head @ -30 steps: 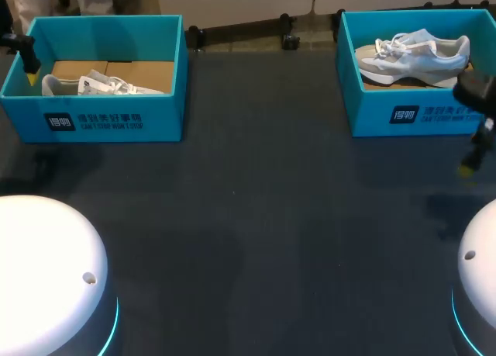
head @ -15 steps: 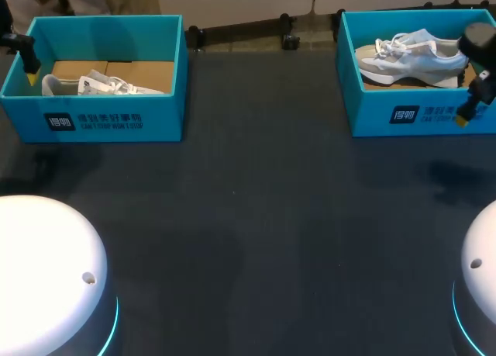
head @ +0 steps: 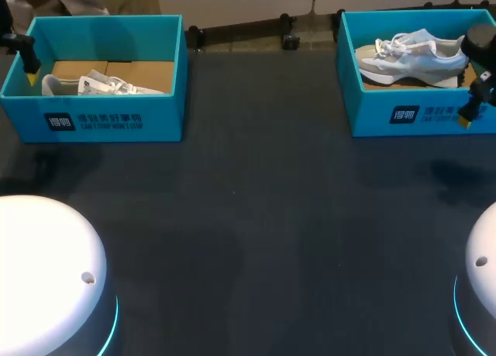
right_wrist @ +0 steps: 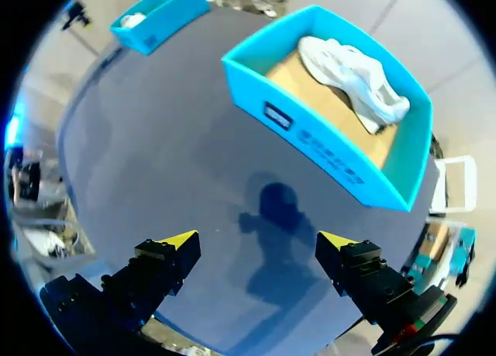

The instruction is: Take the shoe out of the shoebox, open the shoe tongue, remove and reinsert the insole, then place the shoe into the shoebox

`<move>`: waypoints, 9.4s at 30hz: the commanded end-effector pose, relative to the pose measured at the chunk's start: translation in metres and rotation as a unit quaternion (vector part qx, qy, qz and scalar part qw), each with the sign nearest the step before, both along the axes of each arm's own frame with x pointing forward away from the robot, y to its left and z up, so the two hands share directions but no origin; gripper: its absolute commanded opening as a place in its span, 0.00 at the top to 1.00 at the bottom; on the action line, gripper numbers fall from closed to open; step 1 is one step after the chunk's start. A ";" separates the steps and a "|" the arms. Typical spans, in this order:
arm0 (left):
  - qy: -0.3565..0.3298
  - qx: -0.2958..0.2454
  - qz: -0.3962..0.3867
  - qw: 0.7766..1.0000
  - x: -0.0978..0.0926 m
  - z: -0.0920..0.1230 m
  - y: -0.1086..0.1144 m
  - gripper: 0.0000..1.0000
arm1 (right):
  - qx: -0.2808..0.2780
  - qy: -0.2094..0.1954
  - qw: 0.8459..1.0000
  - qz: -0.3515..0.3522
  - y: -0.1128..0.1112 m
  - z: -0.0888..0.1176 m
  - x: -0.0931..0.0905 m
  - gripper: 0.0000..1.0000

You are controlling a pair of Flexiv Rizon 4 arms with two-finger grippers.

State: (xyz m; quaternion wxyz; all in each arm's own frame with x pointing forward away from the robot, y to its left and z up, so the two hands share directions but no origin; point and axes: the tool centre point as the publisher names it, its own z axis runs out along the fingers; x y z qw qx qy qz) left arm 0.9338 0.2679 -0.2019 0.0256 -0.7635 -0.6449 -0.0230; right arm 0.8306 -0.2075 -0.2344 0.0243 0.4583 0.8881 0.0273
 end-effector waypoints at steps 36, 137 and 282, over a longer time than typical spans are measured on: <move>-0.001 0.001 0.000 1.000 -0.001 0.000 0.000 0.00 | -0.073 0.007 0.972 -0.225 -0.041 -0.011 0.191 0.00; -0.001 0.001 0.000 1.000 -0.001 0.000 0.000 0.00 | -0.096 0.068 0.934 -0.337 -0.122 -0.150 0.325 0.27; -0.001 0.001 0.000 1.000 -0.001 0.000 0.000 0.00 | -0.095 -0.043 0.924 -0.367 0.123 0.062 -0.002 1.00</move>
